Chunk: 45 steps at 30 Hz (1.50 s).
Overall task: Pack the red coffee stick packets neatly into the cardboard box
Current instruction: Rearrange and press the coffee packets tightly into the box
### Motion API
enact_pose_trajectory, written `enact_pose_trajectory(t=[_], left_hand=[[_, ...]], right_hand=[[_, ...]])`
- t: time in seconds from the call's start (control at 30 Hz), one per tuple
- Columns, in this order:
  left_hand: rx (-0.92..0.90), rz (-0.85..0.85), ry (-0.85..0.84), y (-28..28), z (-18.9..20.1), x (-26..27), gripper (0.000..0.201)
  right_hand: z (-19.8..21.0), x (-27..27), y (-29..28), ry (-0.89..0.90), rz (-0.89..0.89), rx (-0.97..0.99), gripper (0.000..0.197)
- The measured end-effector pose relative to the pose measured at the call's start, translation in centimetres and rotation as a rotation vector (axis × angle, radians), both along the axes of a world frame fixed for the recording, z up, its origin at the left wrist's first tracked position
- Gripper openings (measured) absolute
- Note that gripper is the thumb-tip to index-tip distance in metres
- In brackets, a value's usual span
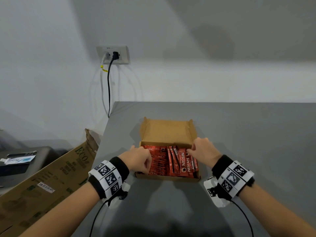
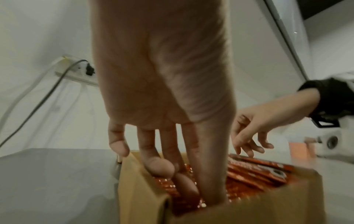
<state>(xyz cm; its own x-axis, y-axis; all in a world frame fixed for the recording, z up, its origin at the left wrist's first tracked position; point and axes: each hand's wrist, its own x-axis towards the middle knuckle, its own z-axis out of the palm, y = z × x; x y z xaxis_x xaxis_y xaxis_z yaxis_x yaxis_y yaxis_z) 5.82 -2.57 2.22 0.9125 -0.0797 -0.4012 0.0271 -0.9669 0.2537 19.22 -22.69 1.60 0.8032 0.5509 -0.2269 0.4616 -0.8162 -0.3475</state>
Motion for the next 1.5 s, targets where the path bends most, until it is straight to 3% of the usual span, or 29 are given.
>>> enact_pose_trajectory(t=[0.1, 0.23, 0.3, 0.43, 0.67, 0.83, 1.07, 1.13, 1.27, 1.5], left_hand=[[0.057, -0.034, -0.014, -1.0, 0.8, 0.3, 0.011], [-0.086, 0.035, -0.243, -2.4, 1.8, 2.4, 0.024], [-0.065, -0.048, -0.324, -3.5, 1.5, 3.3, 0.037], [0.113, -0.263, -0.262, -5.4, -0.1, 4.4, 0.058], [0.267, -0.322, -0.251, -5.9, -0.6, 5.0, 0.049], [0.294, -0.35, -0.223, -5.7, -0.6, 4.9, 0.057], [0.344, -0.388, -0.195, -5.6, -0.9, 5.1, 0.063], [0.351, -0.394, -0.205, -5.7, -0.9, 5.2, 0.058], [0.349, -0.414, -0.216, -5.7, -0.9, 5.1, 0.046], [0.326, -0.516, -0.248, -5.0, -0.6, 5.2, 0.033]], right_hand=[[-0.3, -1.2, 0.0, 0.01, 0.001, -0.044, 0.025], [0.1, -2.8, 0.4, -0.066, 0.039, -0.168, 0.041], [0.1, -3.6, 0.8, -0.146, 0.071, -0.233, 0.042], [-0.5, -4.4, 1.1, -0.181, 0.058, -0.219, 0.048], [-0.6, -4.1, 0.5, -0.187, 0.017, -0.083, 0.024], [-0.5, -3.5, 0.1, -0.102, -0.033, -0.077, 0.024], [0.1, -1.6, -0.6, -0.047, -0.114, 0.254, 0.01], [-0.2, -1.9, -0.6, -0.025, -0.091, 0.198, 0.005], [-0.9, -2.9, -0.4, 0.026, -0.031, 0.007, 0.024], [-0.6, -3.0, 0.2, -0.037, 0.027, -0.083, 0.03]])
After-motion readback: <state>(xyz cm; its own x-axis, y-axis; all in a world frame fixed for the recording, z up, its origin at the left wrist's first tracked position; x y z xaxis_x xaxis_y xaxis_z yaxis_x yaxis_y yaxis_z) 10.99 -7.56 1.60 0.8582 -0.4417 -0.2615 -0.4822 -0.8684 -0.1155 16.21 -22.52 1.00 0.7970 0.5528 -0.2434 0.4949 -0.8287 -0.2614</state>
